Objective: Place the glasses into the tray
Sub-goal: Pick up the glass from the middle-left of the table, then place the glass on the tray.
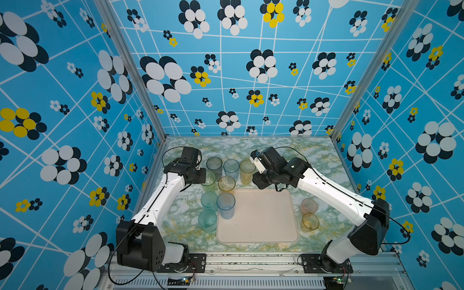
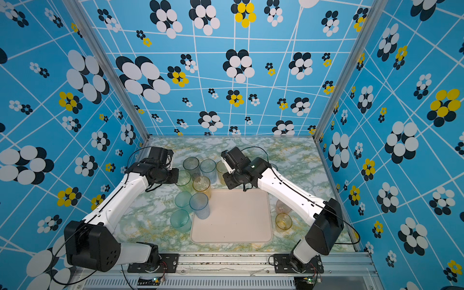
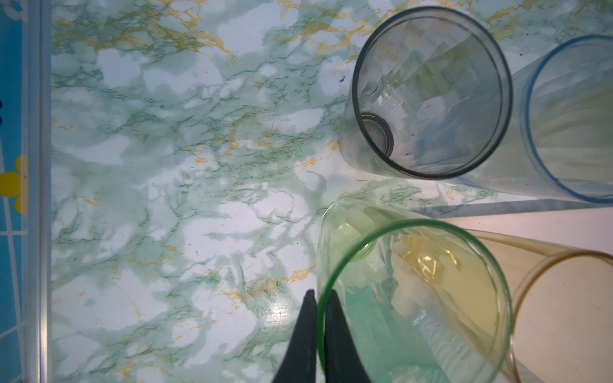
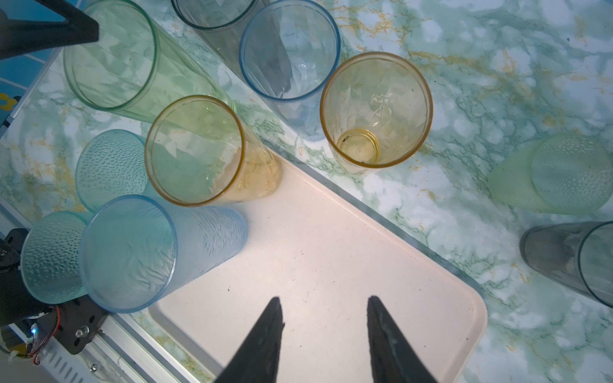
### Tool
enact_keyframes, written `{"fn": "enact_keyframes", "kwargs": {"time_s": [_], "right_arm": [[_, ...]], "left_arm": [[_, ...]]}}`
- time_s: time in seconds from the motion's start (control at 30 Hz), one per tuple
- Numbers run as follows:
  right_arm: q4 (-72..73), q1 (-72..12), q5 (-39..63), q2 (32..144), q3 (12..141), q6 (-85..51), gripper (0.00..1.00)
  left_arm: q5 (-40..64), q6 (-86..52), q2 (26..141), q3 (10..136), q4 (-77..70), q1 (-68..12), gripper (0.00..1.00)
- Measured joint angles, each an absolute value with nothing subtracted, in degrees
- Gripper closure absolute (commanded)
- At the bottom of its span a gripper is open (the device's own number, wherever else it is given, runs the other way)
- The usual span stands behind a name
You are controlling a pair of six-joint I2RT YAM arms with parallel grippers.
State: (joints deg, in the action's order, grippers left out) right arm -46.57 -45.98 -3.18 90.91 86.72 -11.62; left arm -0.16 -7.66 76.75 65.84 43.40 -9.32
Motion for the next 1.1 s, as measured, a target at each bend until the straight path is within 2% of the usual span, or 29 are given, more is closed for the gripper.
{"fn": "enact_keyframes", "kwargs": {"time_s": [0.4,0.7,0.93,1.1], "right_arm": [[-45.2,-46.0,-2.7,88.2,84.7,-12.4,0.56],[-43.9,-45.3,-5.0,86.3,82.9,-12.8,0.56],[-43.9,-40.9,-7.8,80.9,80.5,-13.3,0.56],[-43.9,-36.8,-9.8,76.4,79.4,-14.4,0.56]], "left_arm": [[-3.0,-7.2,67.0,69.0,45.7,-9.3,1.0],[-1.5,-6.3,59.9,78.9,46.9,-10.0,1.0],[3.9,-6.2,59.8,82.4,48.8,-17.8,0.99],[7.8,-5.9,63.0,84.2,49.4,-26.5,1.0]]}}
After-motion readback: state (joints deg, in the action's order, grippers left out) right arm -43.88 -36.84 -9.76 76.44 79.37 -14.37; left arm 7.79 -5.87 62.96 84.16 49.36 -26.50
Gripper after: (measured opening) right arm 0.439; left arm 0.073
